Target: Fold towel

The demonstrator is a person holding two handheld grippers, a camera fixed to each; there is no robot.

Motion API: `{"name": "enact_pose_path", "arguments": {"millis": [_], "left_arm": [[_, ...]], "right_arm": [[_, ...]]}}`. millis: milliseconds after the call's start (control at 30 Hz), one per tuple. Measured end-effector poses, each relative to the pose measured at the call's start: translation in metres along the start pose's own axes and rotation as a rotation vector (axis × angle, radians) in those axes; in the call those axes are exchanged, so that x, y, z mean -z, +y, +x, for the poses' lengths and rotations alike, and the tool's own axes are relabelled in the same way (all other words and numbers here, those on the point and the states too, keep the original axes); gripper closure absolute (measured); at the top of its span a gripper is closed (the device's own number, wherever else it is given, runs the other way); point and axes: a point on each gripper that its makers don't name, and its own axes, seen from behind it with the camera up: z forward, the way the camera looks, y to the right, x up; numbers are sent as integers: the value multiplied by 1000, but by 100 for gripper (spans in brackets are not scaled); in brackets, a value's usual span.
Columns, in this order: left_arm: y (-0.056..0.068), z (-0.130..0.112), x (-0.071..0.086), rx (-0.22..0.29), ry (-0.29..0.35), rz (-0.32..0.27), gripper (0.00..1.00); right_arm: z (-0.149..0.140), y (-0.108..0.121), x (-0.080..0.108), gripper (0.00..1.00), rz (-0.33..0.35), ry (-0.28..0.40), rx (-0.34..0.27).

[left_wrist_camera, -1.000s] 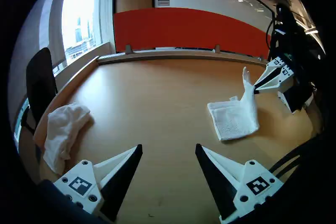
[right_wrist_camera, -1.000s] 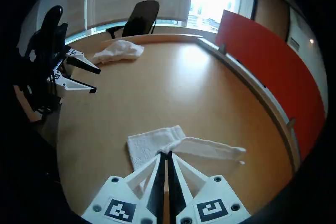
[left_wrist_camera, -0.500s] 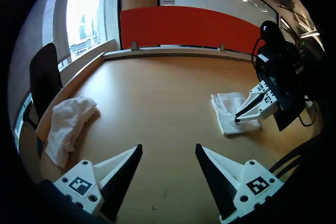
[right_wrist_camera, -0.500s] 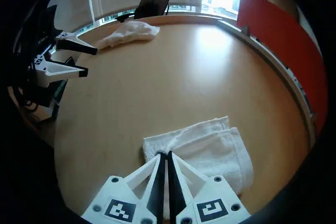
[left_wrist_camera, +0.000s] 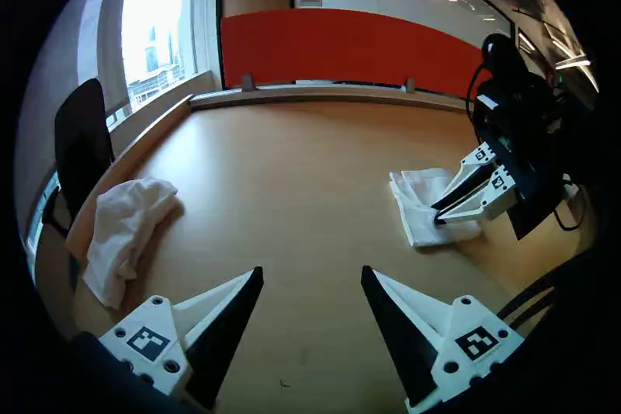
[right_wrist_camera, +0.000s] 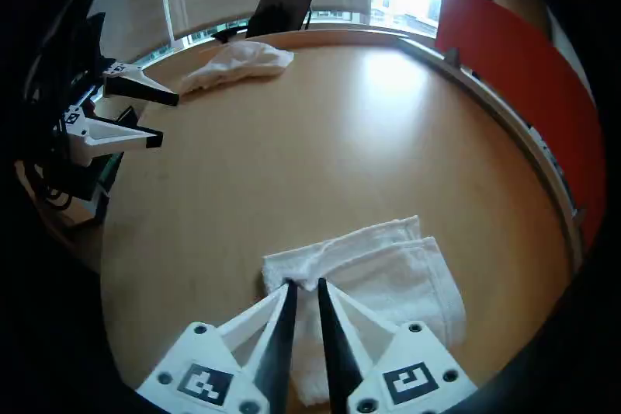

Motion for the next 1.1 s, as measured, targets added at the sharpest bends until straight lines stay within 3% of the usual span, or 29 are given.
{"name": "enact_pose_path", "arguments": {"millis": [133,300,1100], "left_arm": [[-1,0,1,3,1,3,6],[-2,0,1,5,3,4,6],[-4,3,0,-7,12,0,6]], "right_arm": [[0,1,4,35,-10,6,-6],[-1,3,9,20,-28,13,-27],[-48,3,46,19,-127,-9,-137]]}}
